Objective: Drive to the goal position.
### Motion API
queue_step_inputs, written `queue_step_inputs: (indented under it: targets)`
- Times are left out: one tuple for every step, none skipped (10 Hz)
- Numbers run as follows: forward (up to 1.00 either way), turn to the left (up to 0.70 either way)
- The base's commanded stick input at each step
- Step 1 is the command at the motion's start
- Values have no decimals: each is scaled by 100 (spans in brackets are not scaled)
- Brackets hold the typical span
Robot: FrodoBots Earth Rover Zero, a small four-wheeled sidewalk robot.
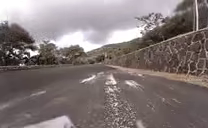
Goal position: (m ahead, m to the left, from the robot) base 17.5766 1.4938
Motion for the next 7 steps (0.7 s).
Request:
queue_step_inputs:
  targets:
    - [100, 0]
    - [100, 0]
    - [100, 0]
    - [100, 0]
    - [100, -3]
    - [100, -18]
    - [100, -20]
